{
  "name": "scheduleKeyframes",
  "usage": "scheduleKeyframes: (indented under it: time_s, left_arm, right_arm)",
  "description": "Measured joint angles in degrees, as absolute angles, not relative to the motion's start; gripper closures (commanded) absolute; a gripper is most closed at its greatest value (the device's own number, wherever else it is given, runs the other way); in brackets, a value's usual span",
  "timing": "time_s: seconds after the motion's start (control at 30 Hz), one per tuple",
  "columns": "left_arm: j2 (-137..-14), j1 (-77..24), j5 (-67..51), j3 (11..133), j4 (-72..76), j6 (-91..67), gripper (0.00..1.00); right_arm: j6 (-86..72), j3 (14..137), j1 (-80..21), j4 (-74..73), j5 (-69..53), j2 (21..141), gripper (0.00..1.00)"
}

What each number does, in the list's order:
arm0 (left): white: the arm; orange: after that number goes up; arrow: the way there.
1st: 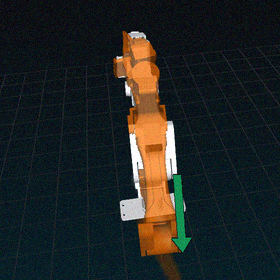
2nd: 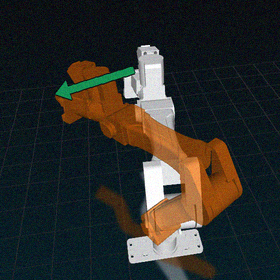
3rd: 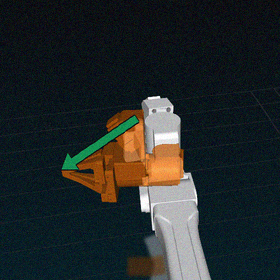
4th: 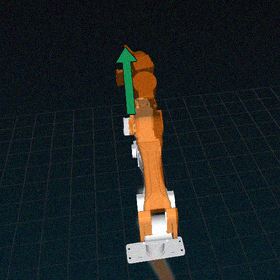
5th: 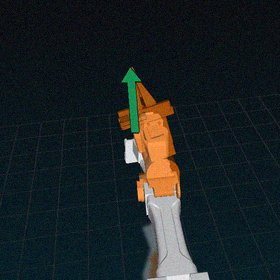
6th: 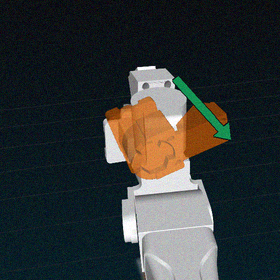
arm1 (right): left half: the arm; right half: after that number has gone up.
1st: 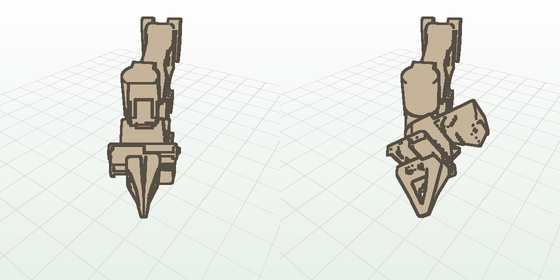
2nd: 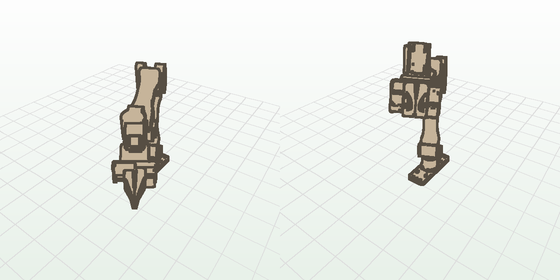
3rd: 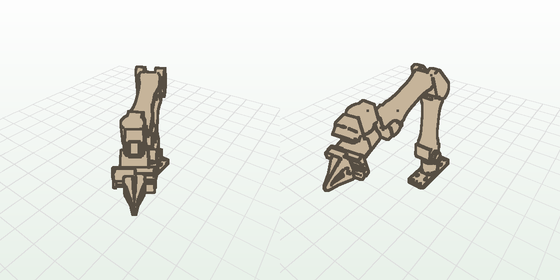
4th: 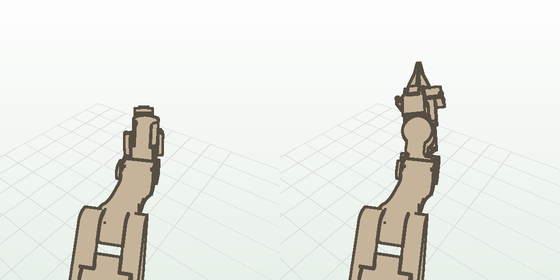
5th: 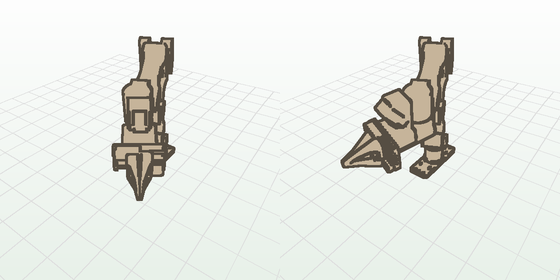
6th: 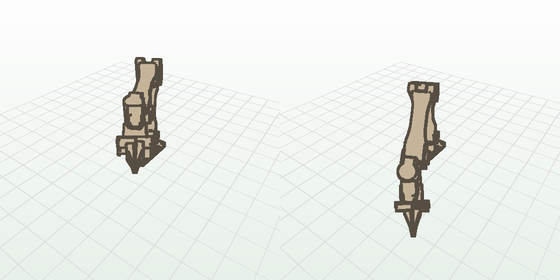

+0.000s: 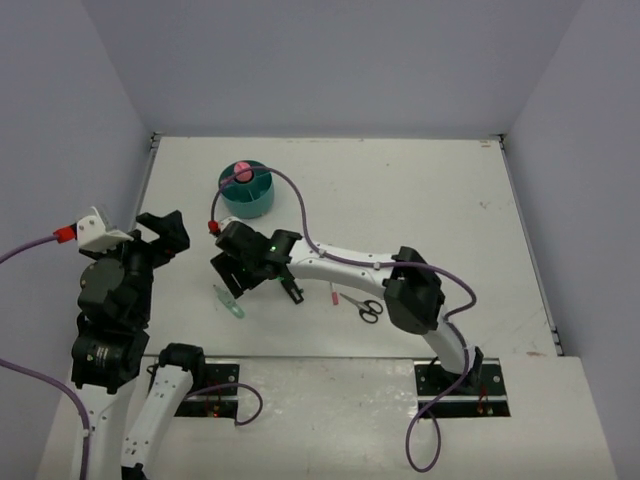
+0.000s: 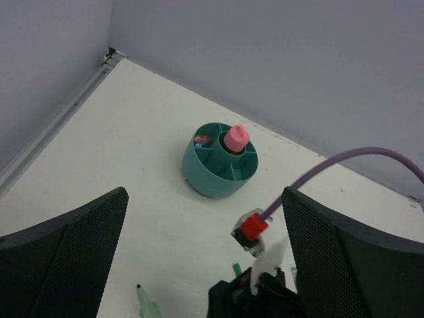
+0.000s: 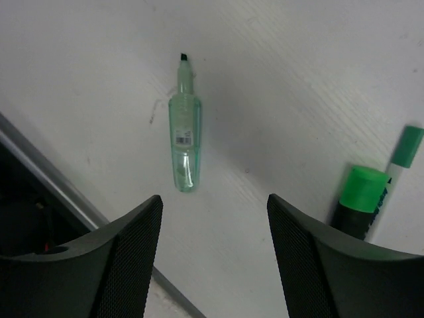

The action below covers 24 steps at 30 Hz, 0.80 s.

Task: Sort the stationery into containers
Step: Pick up the pen from the center of the board.

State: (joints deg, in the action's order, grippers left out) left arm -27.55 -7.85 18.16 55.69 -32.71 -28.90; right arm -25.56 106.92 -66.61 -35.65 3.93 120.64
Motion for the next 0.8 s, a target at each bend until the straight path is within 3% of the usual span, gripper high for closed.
scheduleKeyframes:
  time_s: [0.27,0.8]
  left_arm:
    - [-22.0,-7.9,17.6,45.9,-32.6,-27.2,0.00]
    - [-24.7,-7.9,13.7,45.2,-32.3,-26.3,0.00]
  right_arm:
    - [-24.8,114.2,-68.4,-43.2,4.4,135.1,0.37]
    - [-24.5,117.9,-69.1,-41.4,2.9,136.8,0.39]
